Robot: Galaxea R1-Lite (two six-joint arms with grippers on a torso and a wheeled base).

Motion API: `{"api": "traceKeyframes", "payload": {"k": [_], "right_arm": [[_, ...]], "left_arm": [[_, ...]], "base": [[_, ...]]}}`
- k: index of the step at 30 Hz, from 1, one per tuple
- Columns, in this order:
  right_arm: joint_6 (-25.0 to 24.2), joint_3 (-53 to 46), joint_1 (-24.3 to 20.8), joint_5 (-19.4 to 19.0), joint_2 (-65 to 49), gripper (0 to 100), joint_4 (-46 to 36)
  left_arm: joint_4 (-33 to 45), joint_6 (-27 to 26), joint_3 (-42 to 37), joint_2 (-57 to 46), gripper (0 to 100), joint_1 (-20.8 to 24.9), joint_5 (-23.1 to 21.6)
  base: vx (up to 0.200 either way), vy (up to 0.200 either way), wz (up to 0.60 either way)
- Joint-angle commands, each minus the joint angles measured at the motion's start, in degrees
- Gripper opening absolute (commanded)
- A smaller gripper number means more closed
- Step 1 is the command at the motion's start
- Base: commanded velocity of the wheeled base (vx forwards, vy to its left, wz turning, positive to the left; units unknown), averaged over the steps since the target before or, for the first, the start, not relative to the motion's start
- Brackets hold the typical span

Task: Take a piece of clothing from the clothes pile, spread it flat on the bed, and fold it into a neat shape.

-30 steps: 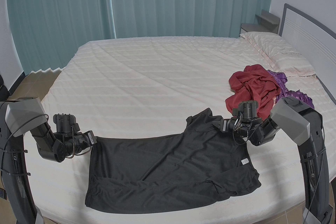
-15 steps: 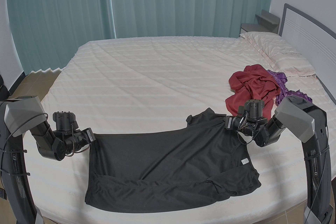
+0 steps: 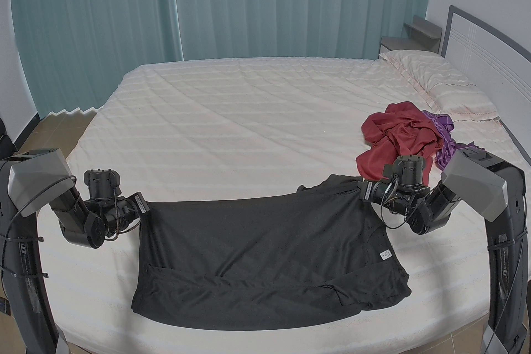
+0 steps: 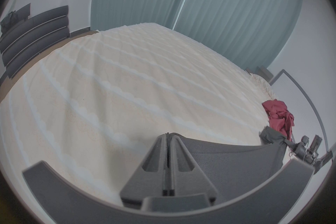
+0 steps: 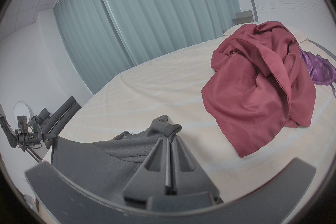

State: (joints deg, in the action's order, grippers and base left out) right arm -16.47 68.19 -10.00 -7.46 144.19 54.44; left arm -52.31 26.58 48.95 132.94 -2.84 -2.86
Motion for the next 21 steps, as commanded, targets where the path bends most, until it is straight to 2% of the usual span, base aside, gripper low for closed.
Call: {"api": "traceKeyframes", "payload": {"k": [1, 21], "right_arm": [[-0.1, -1.1, 0.1, -0.1, -1.3, 0, 0.1], [0.3, -12.8, 0.2, -0.8, -9.8, 0, 0.2]], "left_arm": [[0.0, 0.0, 0.0, 0.4, 0, -0.1, 0.1], [-0.2, -3.2, -5.8, -3.7, 0, 0.1, -0.4]], "base": [[0.000, 0.000, 0.00], [0.000, 0.000, 0.00]]}}
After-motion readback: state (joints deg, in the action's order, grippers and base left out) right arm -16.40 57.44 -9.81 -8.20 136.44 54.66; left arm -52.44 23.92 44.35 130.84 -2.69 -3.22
